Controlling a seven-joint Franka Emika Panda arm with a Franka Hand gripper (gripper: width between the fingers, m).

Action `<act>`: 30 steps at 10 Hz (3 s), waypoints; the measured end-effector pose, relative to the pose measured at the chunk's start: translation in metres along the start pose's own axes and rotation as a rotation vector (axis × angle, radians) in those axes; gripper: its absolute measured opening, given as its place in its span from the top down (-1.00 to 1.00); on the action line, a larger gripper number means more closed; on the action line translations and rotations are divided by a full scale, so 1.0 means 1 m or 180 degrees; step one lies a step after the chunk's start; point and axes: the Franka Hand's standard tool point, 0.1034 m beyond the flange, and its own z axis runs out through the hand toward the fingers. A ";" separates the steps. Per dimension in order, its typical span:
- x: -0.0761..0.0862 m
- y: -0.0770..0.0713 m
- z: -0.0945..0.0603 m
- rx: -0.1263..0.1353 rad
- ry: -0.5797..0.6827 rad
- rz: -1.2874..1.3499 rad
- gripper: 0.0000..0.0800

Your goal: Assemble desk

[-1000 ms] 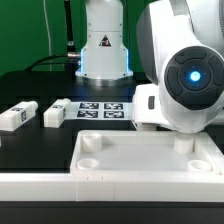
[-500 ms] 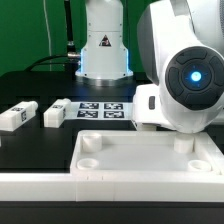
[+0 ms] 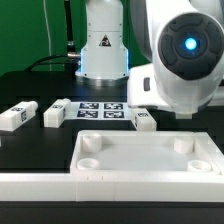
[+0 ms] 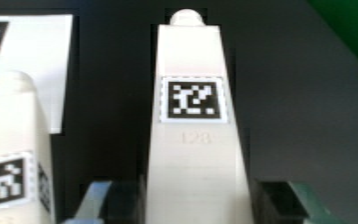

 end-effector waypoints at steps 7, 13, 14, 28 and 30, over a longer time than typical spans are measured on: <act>-0.001 -0.001 -0.034 0.0061 0.0599 -0.0097 0.29; -0.013 -0.011 -0.088 0.0110 0.1785 -0.0133 0.29; -0.013 -0.011 -0.089 0.0110 0.2026 -0.0131 0.29; -0.024 -0.002 -0.163 -0.0324 0.3960 -0.0711 0.29; -0.023 -0.002 -0.163 -0.0325 0.3955 -0.0710 0.28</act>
Offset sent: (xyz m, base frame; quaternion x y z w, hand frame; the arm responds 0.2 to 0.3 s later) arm 0.0000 0.0000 0.0000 0.0000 0.0000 0.0000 1.0000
